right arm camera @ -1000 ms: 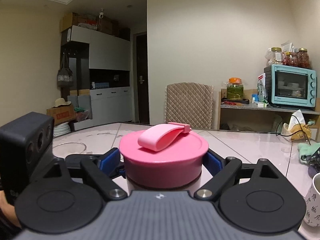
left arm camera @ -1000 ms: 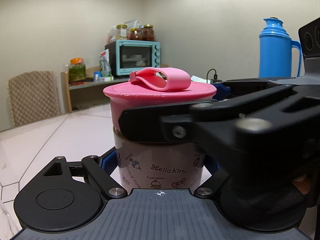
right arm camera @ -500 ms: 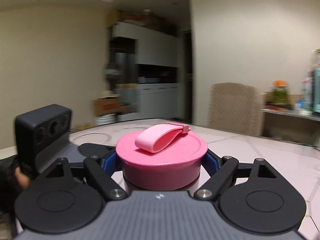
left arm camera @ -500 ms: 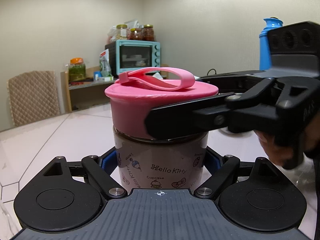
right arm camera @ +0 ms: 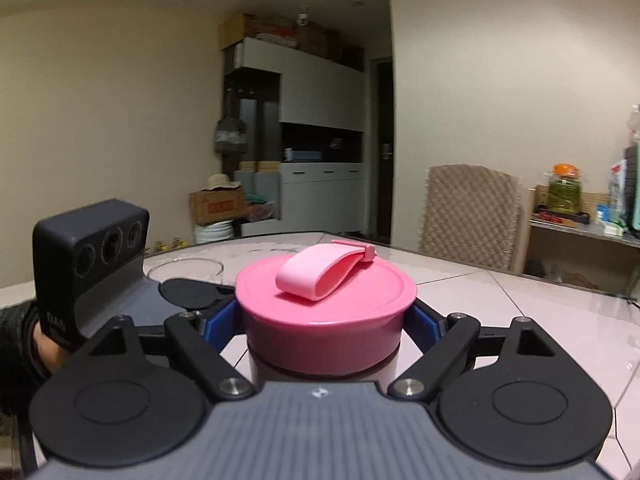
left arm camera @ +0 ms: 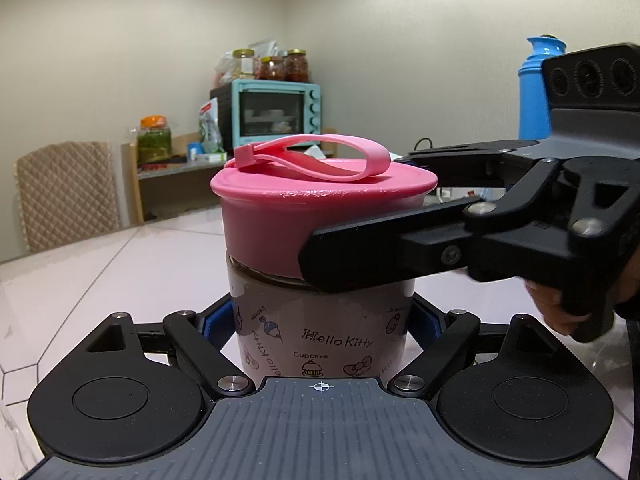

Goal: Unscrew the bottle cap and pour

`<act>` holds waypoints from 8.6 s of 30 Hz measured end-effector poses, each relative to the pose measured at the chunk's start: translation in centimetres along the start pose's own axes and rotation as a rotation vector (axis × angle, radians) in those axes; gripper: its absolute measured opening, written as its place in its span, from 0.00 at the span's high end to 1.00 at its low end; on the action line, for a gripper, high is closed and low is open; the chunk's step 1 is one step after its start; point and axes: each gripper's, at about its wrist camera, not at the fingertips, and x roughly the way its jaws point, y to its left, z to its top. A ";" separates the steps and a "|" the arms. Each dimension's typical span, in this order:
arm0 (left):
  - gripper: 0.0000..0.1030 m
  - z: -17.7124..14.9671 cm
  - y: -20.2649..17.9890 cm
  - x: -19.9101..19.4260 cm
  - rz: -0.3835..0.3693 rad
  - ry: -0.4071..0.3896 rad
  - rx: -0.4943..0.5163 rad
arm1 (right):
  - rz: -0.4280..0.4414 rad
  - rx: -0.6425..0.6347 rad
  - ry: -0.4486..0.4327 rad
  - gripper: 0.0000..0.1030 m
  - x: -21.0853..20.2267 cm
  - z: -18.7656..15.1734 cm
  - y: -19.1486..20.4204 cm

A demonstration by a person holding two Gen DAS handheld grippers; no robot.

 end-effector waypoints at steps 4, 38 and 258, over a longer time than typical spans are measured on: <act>0.13 0.0 0.0 0.0 0.000 0.000 -0.001 | -0.033 0.044 -0.015 0.10 -0.3 0.2 0.7; 0.13 0.1 -0.1 0.2 -0.001 0.001 -0.001 | -0.075 0.023 -0.008 0.17 1.3 -0.6 1.1; 0.13 0.1 -0.1 0.3 -0.004 0.000 -0.003 | -0.327 0.077 -0.042 0.18 0.2 -0.7 5.2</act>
